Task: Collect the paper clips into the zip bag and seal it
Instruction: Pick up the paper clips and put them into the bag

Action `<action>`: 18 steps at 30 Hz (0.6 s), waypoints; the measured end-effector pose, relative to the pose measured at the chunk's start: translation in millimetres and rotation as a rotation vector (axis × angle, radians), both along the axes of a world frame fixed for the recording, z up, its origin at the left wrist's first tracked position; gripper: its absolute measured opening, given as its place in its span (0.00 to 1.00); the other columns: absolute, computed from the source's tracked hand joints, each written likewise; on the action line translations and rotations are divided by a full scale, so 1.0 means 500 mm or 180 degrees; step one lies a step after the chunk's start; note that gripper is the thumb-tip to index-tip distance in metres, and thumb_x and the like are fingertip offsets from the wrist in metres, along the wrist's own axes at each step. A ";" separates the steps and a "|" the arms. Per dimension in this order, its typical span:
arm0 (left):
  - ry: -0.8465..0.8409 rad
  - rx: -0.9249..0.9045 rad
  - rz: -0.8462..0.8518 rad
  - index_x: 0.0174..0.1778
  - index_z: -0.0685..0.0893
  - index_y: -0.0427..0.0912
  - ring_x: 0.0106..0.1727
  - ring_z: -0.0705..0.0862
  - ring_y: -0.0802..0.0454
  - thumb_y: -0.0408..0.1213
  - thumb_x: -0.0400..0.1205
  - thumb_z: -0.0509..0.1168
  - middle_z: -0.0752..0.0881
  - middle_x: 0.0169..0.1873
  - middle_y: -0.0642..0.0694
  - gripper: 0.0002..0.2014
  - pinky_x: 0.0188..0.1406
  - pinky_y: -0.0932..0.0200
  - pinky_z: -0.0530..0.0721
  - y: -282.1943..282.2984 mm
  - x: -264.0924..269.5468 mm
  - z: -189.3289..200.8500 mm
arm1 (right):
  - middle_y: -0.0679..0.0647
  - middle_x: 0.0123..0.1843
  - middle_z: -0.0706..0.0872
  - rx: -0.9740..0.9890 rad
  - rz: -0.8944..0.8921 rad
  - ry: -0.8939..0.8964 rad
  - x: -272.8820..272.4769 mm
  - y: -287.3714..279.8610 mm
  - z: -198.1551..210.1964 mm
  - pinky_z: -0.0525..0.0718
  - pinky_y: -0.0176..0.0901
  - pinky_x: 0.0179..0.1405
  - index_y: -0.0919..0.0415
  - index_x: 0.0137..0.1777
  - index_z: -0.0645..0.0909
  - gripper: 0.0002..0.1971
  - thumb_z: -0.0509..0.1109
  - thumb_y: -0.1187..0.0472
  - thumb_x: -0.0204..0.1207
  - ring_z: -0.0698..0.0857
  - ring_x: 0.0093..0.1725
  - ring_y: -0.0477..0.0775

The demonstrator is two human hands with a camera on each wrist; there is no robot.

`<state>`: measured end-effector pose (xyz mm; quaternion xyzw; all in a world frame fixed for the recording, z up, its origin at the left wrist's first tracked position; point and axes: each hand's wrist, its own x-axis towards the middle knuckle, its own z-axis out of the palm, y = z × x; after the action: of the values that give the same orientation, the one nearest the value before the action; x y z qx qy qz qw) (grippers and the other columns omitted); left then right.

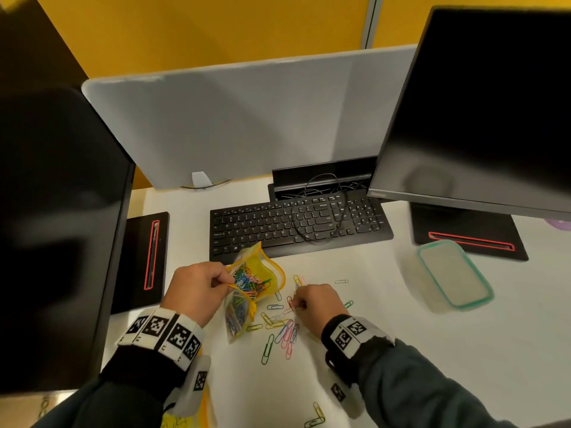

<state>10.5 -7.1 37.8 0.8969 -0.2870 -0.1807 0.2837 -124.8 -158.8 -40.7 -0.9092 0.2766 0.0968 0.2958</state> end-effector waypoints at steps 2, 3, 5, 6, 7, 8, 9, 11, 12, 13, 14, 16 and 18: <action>-0.0016 0.0017 -0.0011 0.29 0.85 0.54 0.42 0.87 0.53 0.29 0.71 0.73 0.87 0.38 0.52 0.13 0.46 0.61 0.82 0.000 0.002 0.000 | 0.58 0.48 0.91 0.0122 -0.0428 -0.0432 -0.001 -0.011 0.027 0.80 0.38 0.49 0.60 0.48 0.87 0.11 0.64 0.67 0.74 0.87 0.50 0.58; -0.0023 0.0025 -0.0007 0.30 0.86 0.51 0.42 0.87 0.52 0.30 0.71 0.73 0.87 0.38 0.51 0.10 0.46 0.61 0.82 0.000 0.002 -0.001 | 0.57 0.48 0.91 0.0176 -0.0600 -0.0686 0.002 -0.014 0.045 0.82 0.37 0.50 0.59 0.48 0.88 0.11 0.66 0.67 0.74 0.87 0.49 0.56; -0.0062 0.0060 -0.0009 0.34 0.89 0.47 0.41 0.87 0.52 0.30 0.72 0.72 0.88 0.37 0.50 0.06 0.45 0.61 0.81 0.000 0.003 0.000 | 0.55 0.48 0.91 0.0229 -0.0711 -0.1137 0.018 -0.014 0.090 0.81 0.35 0.50 0.58 0.50 0.89 0.10 0.68 0.67 0.74 0.87 0.47 0.52; -0.0085 0.0080 -0.0019 0.35 0.89 0.47 0.41 0.86 0.52 0.30 0.72 0.72 0.89 0.38 0.49 0.06 0.45 0.61 0.82 -0.001 0.003 0.000 | 0.54 0.49 0.91 0.0232 -0.0588 -0.1289 0.029 -0.010 0.111 0.80 0.34 0.51 0.58 0.50 0.88 0.09 0.68 0.66 0.74 0.86 0.47 0.50; -0.0105 0.0097 -0.0026 0.35 0.89 0.47 0.41 0.86 0.52 0.31 0.72 0.72 0.89 0.38 0.49 0.06 0.45 0.60 0.83 -0.001 0.004 0.000 | 0.54 0.50 0.91 0.0205 -0.0363 -0.1375 0.043 -0.003 0.126 0.80 0.35 0.52 0.59 0.51 0.88 0.09 0.68 0.66 0.75 0.86 0.48 0.50; -0.0123 0.0113 -0.0034 0.35 0.89 0.47 0.41 0.87 0.52 0.31 0.72 0.71 0.90 0.39 0.48 0.06 0.46 0.58 0.84 -0.001 0.004 0.001 | 0.55 0.51 0.91 0.0139 -0.0058 -0.1382 0.058 0.006 0.137 0.82 0.38 0.54 0.59 0.52 0.88 0.10 0.67 0.67 0.76 0.86 0.50 0.51; -0.0147 0.0132 -0.0036 0.36 0.89 0.47 0.41 0.87 0.52 0.32 0.72 0.71 0.90 0.39 0.48 0.06 0.47 0.58 0.85 -0.001 0.004 0.002 | 0.56 0.52 0.91 0.0051 0.0285 -0.1287 0.074 0.015 0.142 0.83 0.43 0.56 0.59 0.53 0.87 0.11 0.65 0.68 0.76 0.86 0.52 0.54; -0.0203 0.0179 0.0021 0.39 0.89 0.48 0.40 0.86 0.51 0.32 0.73 0.69 0.90 0.40 0.47 0.07 0.47 0.57 0.85 -0.001 0.003 0.004 | 0.59 0.56 0.89 -0.0073 0.0868 -0.0853 0.101 0.033 0.139 0.82 0.47 0.58 0.58 0.56 0.86 0.15 0.63 0.70 0.75 0.85 0.56 0.60; -0.0206 0.0207 0.0093 0.41 0.89 0.48 0.39 0.86 0.50 0.32 0.73 0.67 0.90 0.40 0.46 0.07 0.45 0.58 0.84 0.000 0.003 0.006 | 0.60 0.58 0.87 -0.0106 0.1051 -0.0657 0.109 0.040 0.137 0.81 0.49 0.58 0.58 0.57 0.86 0.16 0.63 0.71 0.75 0.83 0.58 0.62; -0.0187 0.0235 0.0181 0.43 0.89 0.48 0.35 0.84 0.51 0.33 0.74 0.66 0.89 0.38 0.45 0.08 0.42 0.59 0.83 0.001 0.003 0.009 | 0.60 0.59 0.86 -0.0119 0.1155 -0.0594 0.114 0.044 0.134 0.81 0.49 0.58 0.57 0.58 0.85 0.16 0.64 0.70 0.75 0.83 0.59 0.63; -0.0147 0.0260 0.0266 0.43 0.89 0.47 0.32 0.82 0.51 0.34 0.75 0.64 0.88 0.37 0.44 0.09 0.39 0.60 0.81 0.001 0.004 0.010 | 0.60 0.59 0.85 -0.0104 0.1183 -0.0682 0.115 0.046 0.134 0.81 0.50 0.58 0.57 0.57 0.85 0.15 0.65 0.69 0.75 0.83 0.58 0.62; -0.0129 0.0287 0.0361 0.43 0.89 0.47 0.33 0.82 0.49 0.38 0.76 0.63 0.88 0.40 0.43 0.09 0.39 0.59 0.81 -0.001 0.009 0.012 | 0.59 0.55 0.87 0.0038 0.0967 -0.1177 0.106 0.040 0.136 0.83 0.49 0.56 0.60 0.53 0.87 0.11 0.66 0.68 0.74 0.84 0.53 0.61; -0.0157 0.0352 0.0354 0.42 0.89 0.46 0.42 0.85 0.47 0.42 0.77 0.64 0.88 0.46 0.43 0.09 0.45 0.56 0.82 -0.002 0.015 0.010 | 0.58 0.50 0.87 0.0137 0.0324 -0.1619 0.087 0.019 0.120 0.82 0.46 0.52 0.60 0.49 0.86 0.09 0.66 0.68 0.75 0.84 0.48 0.57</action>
<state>17.8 -8.0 42.9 0.9299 -0.2333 -0.1581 0.2363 -81.3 -149.6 19.4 -0.9105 0.1451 -0.1143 0.3698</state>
